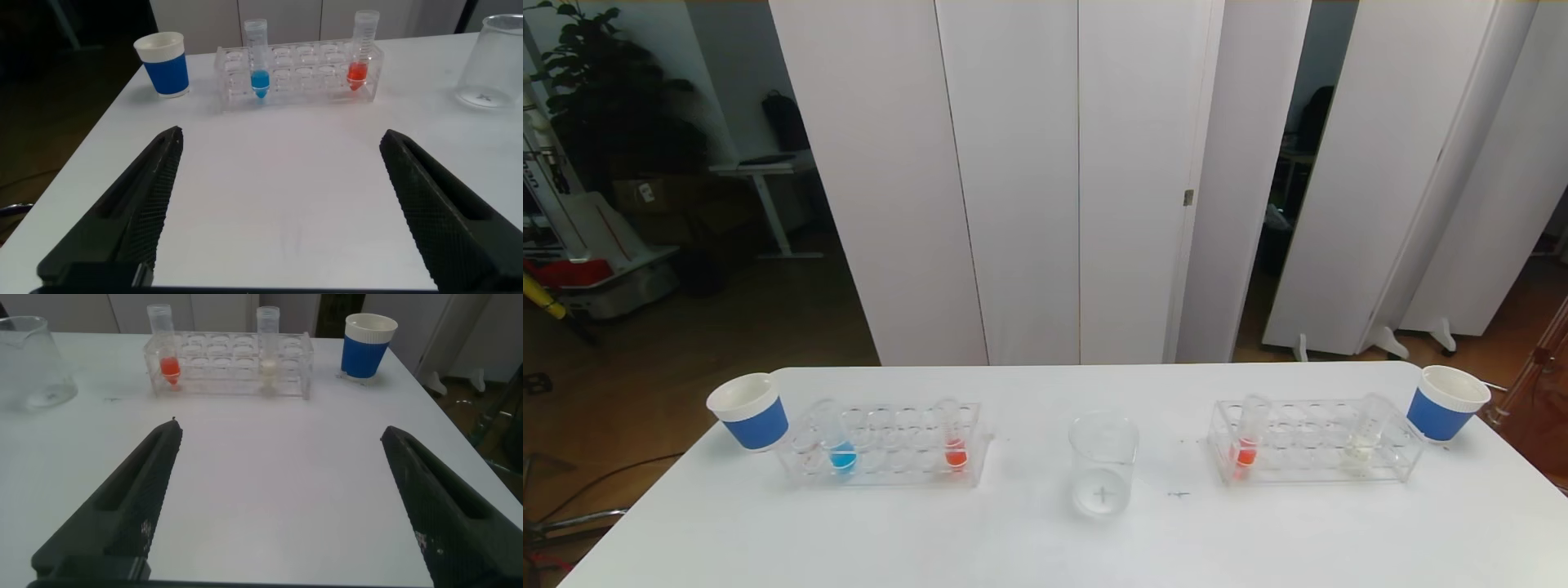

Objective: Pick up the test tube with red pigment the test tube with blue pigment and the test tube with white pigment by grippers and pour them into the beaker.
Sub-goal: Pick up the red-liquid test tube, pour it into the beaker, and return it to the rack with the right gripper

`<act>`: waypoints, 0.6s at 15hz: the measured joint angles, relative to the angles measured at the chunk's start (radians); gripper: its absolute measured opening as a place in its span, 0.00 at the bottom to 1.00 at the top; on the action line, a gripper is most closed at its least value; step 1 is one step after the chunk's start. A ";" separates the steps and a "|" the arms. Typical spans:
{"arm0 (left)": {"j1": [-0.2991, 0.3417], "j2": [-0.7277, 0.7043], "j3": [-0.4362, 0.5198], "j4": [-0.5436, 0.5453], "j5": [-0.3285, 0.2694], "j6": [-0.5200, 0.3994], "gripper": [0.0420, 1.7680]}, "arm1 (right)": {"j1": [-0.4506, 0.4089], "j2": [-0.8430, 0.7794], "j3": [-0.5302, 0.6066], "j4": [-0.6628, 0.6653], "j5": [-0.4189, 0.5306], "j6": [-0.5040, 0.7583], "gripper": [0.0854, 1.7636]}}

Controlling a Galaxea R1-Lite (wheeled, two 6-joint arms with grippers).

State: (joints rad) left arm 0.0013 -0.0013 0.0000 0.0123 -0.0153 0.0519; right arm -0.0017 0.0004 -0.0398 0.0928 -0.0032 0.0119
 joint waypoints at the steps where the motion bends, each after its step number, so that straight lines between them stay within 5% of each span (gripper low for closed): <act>1: 0.000 0.000 0.000 0.000 0.000 0.000 0.97 | 0.000 0.000 0.000 0.000 0.000 0.000 0.99; 9: 0.000 0.000 0.000 0.000 0.000 0.000 0.97 | 0.000 0.000 0.000 0.000 0.000 0.000 0.99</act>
State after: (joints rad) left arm 0.0013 -0.0013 0.0000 0.0123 -0.0153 0.0519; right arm -0.0017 0.0004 -0.0398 0.0928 -0.0028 0.0123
